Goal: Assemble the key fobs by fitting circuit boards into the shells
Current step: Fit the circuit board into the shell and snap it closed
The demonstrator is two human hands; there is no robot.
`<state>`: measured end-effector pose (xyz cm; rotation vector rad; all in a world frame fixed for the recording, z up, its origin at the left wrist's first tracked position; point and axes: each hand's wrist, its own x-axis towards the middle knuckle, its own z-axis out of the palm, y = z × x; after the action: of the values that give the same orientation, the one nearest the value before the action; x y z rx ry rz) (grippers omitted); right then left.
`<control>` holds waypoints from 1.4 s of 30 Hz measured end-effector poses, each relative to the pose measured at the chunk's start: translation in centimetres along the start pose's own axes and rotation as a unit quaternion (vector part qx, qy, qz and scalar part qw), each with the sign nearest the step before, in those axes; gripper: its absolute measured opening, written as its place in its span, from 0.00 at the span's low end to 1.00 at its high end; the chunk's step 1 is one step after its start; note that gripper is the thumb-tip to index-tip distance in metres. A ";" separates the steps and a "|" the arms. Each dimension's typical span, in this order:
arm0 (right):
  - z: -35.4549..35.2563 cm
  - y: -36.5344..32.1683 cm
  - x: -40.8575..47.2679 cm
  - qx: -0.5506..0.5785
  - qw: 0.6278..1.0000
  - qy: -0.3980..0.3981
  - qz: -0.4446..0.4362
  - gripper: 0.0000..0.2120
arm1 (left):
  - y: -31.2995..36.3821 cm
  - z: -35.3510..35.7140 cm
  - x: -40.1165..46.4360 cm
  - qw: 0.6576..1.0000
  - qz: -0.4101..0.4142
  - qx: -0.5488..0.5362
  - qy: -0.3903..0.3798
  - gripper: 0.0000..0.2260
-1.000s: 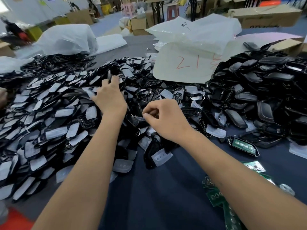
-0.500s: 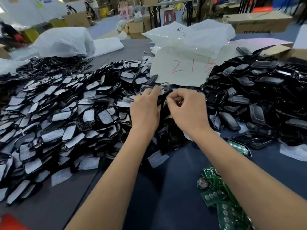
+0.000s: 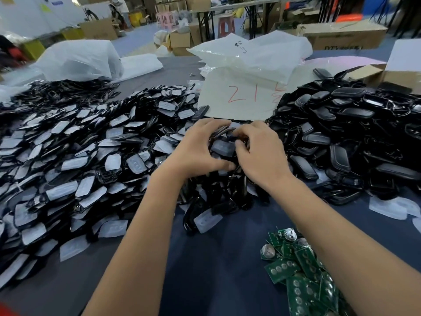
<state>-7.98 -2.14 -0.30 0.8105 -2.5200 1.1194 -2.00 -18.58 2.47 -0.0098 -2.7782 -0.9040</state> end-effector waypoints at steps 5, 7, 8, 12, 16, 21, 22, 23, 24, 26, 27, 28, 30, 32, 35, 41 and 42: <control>0.1 0.0 -0.5 -0.157 0.977 -0.053 -0.133 0.17 | -0.1 -2.1 -0.7 0.999 -0.038 0.009 -0.032 0.40; 0.2 -0.1 -0.6 -0.197 0.966 -0.067 -0.157 0.19 | -0.3 -2.6 -1.0 0.998 -0.055 0.017 -0.038 0.37; 0.3 -0.2 -0.7 -0.208 0.962 -0.070 -0.163 0.20 | -0.3 -2.7 -1.1 0.997 -0.063 0.016 -0.039 0.35; 0.2 -0.8 -1.0 -0.221 0.957 -0.075 -0.171 0.22 | -0.4 -2.3 -1.4 0.995 -0.078 0.025 -0.056 0.36; -0.1 -1.5 -1.0 -0.244 0.949 -0.099 -0.174 0.18 | -0.5 -2.0 -1.5 0.995 -0.087 -0.014 -0.053 0.37; 0.0 -2.4 -1.7 -0.258 0.946 -0.113 -0.163 0.13 | -0.1 -1.7 -1.5 0.994 -0.072 -0.036 -0.073 0.38; -0.1 -2.4 -1.7 -0.258 0.946 -0.114 -0.162 0.12 | 0.0 -1.7 -1.5 0.994 -0.065 -0.040 -0.075 0.37; -0.1 -2.4 -1.8 -0.255 0.947 -0.114 -0.161 0.12 | 0.2 -1.8 -1.5 0.995 -0.058 -0.045 -0.072 0.36; -0.3 -2.4 -1.7 -0.249 0.949 -0.111 -0.158 0.11 | 0.4 -1.8 -1.6 0.996 -0.054 -0.047 -0.061 0.34; -1.1 -2.2 -1.4 -0.238 0.954 -0.100 -0.155 0.11 | 1.0 -1.6 -1.5 0.998 -0.047 -0.050 -0.006 0.28; -1.7 -2.0 -1.2 -0.229 0.957 -0.087 -0.156 0.11 | 1.4 -1.4 -1.5 0.997 -0.038 -0.057 0.028 0.23; -2.6 -1.6 -1.1 -0.215 0.962 -0.074 -0.153 0.11 | 1.9 -1.0 -1.4 0.995 -0.024 -0.073 0.055 0.18; -5.0 -0.4 -1.1 -0.166 0.975 -0.060 -0.139 0.10 | 3.6 0.2 -1.1 0.989 0.012 -0.124 0.081 0.08; -7.8 1.4 -1.7 -0.110 0.984 -0.071 -0.122 0.09 | 5.4 2.0 -0.7 0.982 0.035 -0.164 0.085 0.03; -11.4 5.1 -3.7 -0.023 0.994 -0.074 -0.082 0.07 | 8.4 5.5 -0.2 0.969 0.054 -0.233 0.066 0.03; -13.6 9.3 -8.7 0.431 0.888 0.039 0.155 0.04 | 13.0 12.8 -1.0 0.869 -0.081 -0.487 0.031 0.05; -13.4 9.7 -9.3 0.459 0.870 0.049 0.171 0.06 | 13.2 13.4 -1.2 0.846 -0.104 -0.522 0.001 0.05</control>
<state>-5.94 16.78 -1.32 0.4397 -1.9944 2.4813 -2.57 0.00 -0.68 0.1155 -1.9362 -2.3174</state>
